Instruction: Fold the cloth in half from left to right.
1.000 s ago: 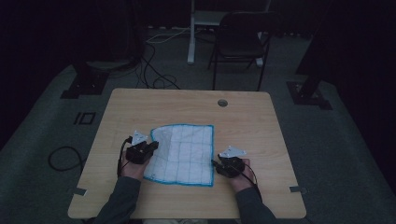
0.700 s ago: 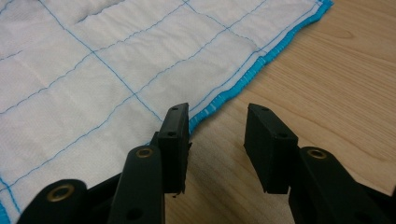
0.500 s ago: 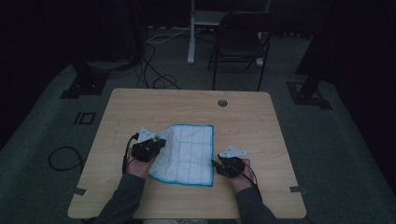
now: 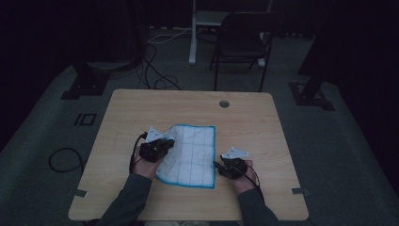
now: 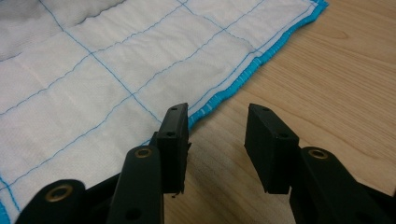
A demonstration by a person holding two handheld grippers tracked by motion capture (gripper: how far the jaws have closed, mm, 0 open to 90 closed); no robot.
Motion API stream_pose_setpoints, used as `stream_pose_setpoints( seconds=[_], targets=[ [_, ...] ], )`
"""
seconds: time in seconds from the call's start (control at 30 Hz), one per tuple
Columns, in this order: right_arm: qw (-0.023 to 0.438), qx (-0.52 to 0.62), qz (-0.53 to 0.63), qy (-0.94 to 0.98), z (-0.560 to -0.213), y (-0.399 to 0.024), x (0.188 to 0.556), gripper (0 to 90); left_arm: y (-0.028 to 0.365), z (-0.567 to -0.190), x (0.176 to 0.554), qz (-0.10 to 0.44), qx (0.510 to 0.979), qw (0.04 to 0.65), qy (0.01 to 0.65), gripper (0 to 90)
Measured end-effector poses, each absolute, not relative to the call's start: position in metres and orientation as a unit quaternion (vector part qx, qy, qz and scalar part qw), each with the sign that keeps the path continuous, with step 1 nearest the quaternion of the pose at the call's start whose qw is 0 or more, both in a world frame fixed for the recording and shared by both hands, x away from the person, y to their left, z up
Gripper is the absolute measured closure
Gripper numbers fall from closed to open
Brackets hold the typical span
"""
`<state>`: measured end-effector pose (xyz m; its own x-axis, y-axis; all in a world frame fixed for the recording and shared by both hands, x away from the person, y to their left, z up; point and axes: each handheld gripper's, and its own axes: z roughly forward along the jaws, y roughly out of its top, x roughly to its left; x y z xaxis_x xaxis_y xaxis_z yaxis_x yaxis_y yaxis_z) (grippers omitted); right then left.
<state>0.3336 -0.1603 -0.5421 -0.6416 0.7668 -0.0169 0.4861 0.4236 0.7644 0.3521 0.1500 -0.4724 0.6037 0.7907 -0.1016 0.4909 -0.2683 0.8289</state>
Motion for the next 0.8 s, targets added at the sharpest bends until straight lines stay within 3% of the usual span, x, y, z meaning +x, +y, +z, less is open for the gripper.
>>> stream_pose_setpoints(
  seconds=[0.8],
  targets=[
    [0.185,0.382,0.379,0.822,-0.541,-0.162,0.334,58.5,0.115,-0.472,0.359,0.148,0.791,0.449,0.389,88.3]
  ],
)
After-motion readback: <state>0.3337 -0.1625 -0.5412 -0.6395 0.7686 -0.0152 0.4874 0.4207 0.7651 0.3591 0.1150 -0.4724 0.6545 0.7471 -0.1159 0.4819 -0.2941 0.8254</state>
